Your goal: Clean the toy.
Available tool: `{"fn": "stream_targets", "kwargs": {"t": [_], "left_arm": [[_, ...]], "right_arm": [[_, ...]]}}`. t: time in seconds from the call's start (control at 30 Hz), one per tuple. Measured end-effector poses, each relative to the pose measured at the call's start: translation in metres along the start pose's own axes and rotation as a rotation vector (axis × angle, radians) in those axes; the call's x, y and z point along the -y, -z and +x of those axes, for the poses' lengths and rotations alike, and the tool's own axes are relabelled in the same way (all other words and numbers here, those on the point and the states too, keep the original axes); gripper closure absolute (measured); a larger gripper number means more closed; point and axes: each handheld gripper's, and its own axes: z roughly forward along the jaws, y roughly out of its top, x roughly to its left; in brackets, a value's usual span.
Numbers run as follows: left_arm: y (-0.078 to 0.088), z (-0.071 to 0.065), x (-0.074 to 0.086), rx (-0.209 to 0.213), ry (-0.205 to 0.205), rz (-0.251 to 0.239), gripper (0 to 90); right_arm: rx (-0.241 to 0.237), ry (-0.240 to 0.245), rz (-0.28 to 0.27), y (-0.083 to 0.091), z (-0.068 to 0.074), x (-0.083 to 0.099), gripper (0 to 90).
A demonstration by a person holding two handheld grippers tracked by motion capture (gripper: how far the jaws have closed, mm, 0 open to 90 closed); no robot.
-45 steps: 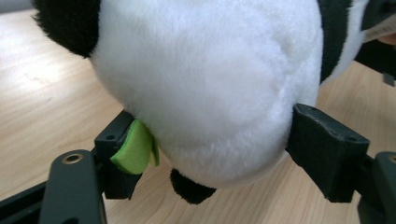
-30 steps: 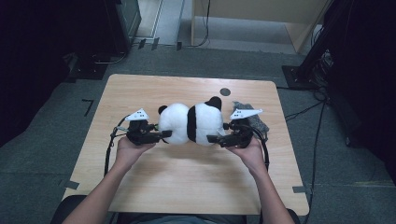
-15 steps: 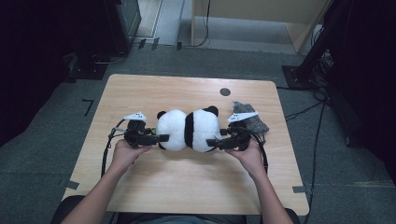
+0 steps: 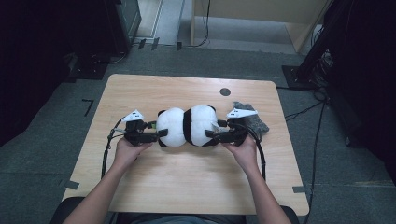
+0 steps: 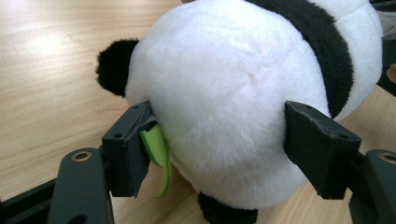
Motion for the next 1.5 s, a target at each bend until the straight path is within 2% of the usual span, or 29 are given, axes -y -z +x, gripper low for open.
{"fn": "stream_targets", "kwargs": {"t": [0.1, 0.27, 0.47, 0.53, 0.63, 0.77, 0.97, 1.1, 1.23, 1.3, 1.4, 1.5], "left_arm": [[0.001, -0.001, 0.000, -0.002, 0.000, 0.008, 27.5], [0.007, -0.004, -0.004, -0.016, -0.029, 0.008, 29.4], [0.015, -0.006, -0.008, -0.002, -0.023, 0.012, 29.9], [0.016, -0.007, -0.008, -0.005, -0.033, 0.010, 29.9], [0.014, -0.008, -0.006, -0.008, -0.028, 0.008, 29.9], [0.010, -0.009, -0.005, -0.004, -0.031, 0.015, 29.7], [0.008, -0.009, -0.002, -0.013, -0.035, 0.006, 29.3], [0.007, -0.010, -0.001, -0.015, -0.043, 0.001, 29.0], [0.005, -0.011, -0.003, -0.021, -0.045, -0.001, 28.8], [0.004, -0.011, -0.004, -0.022, -0.048, 0.001, 28.4], [0.003, -0.010, -0.005, -0.027, -0.052, 0.006, 28.1], [0.002, -0.009, -0.005, -0.024, -0.048, 0.008, 27.4]], "right_arm": [[-0.007, 0.009, 0.013, 0.003, 0.001, -0.003, 25.8], [0.038, 0.026, -0.008, 0.020, -0.002, -0.009, 27.4], [0.131, 0.008, -0.031, 0.044, -0.019, -0.010, 27.9], [0.163, 0.017, -0.044, 0.049, -0.025, -0.011, 27.9], [0.233, 0.025, -0.029, 0.053, -0.036, -0.012, 29.3], [0.273, -0.005, -0.021, 0.054, -0.054, -0.011, 31.8], [0.336, -0.010, 0.018, 0.048, -0.076, -0.006, 35.5], [0.371, -0.046, 0.023, 0.047, -0.094, 0.001, 37.5], [0.363, -0.110, 0.014, 0.048, -0.109, 0.009, 40.0], [0.364, -0.129, 0.011, 0.047, -0.113, 0.012, 40.0], [0.408, -0.124, 0.038, 0.043, -0.118, 0.016, 40.0], [0.425, -0.140, 0.064, 0.039, -0.123, 0.021, 43.3]]}}
